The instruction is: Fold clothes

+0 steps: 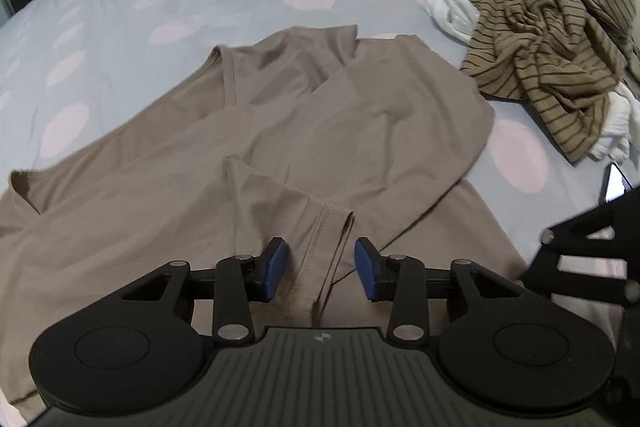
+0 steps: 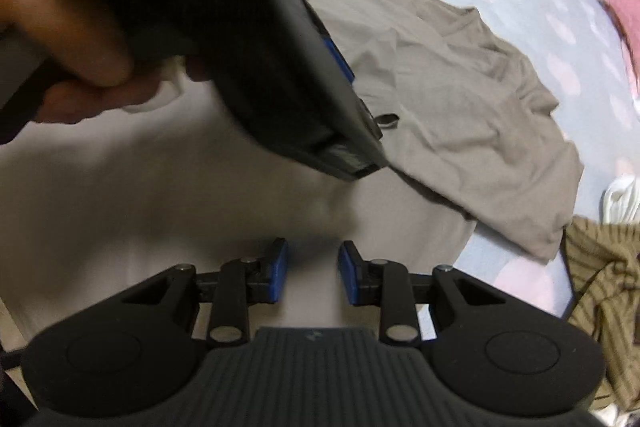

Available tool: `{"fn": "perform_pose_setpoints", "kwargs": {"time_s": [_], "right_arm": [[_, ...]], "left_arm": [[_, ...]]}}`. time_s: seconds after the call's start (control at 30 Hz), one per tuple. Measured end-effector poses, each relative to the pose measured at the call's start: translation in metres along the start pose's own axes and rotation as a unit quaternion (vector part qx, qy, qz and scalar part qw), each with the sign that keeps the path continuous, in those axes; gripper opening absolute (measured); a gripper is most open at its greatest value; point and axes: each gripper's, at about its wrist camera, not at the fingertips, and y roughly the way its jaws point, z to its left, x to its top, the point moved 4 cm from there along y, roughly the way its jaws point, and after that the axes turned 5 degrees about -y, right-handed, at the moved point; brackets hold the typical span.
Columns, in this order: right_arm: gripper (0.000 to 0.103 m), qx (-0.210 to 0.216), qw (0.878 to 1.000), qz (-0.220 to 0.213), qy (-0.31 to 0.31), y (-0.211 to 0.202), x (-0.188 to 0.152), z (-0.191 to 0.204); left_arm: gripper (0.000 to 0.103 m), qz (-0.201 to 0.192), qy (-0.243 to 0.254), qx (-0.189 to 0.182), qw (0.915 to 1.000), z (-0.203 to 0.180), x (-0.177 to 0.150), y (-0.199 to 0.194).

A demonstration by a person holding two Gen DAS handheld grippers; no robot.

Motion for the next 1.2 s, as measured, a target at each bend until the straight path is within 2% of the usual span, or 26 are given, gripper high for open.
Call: {"fn": "perform_pose_setpoints", "kwargs": {"time_s": [0.07, 0.13, 0.23, 0.5, 0.6, 0.77, 0.9, 1.03, 1.13, 1.2], "right_arm": [[0.032, -0.003, 1.0, 0.0, -0.004, 0.0, 0.0, 0.002], [0.032, -0.003, 1.0, 0.001, -0.004, 0.0, 0.0, 0.002], [0.032, 0.001, 1.0, 0.0, -0.001, -0.001, -0.001, 0.001], [0.033, 0.001, 0.999, -0.017, 0.033, -0.014, -0.003, -0.02], [0.033, 0.003, 0.997, -0.042, 0.07, -0.019, -0.001, -0.033], [0.033, 0.04, 0.987, -0.105, 0.113, -0.024, 0.016, -0.033], [0.032, 0.015, 0.982, -0.142, 0.124, -0.014, 0.036, -0.03], [0.034, -0.034, 0.976, -0.166, 0.137, -0.006, 0.052, -0.041], [0.032, -0.075, 0.976, -0.149, 0.143, 0.012, 0.057, -0.057], [0.032, -0.079, 0.971, -0.135, 0.182, 0.019, 0.051, -0.073]], "left_arm": [[0.024, -0.005, -0.015, -0.001, 0.9999, 0.004, 0.0, 0.001], [0.009, -0.01, -0.033, -0.003, 0.9994, 0.009, 0.001, 0.0], [0.003, -0.018, -0.062, -0.01, 0.9978, 0.018, 0.003, -0.008], [0.002, -0.064, -0.088, -0.009, 0.994, 0.04, 0.015, -0.054], [0.002, -0.082, -0.1, -0.015, 0.9914, 0.05, 0.025, -0.075], [0.002, -0.121, -0.12, -0.041, 0.9846, 0.061, 0.054, -0.115], [0.002, -0.149, -0.125, -0.063, 0.9789, 0.066, 0.079, -0.144], [0.002, -0.174, -0.117, -0.073, 0.975, 0.067, 0.099, -0.165], [0.002, -0.189, -0.11, -0.072, 0.9732, 0.07, 0.108, -0.179], [0.002, -0.2, -0.104, -0.063, 0.9722, 0.074, 0.111, -0.187]]}}
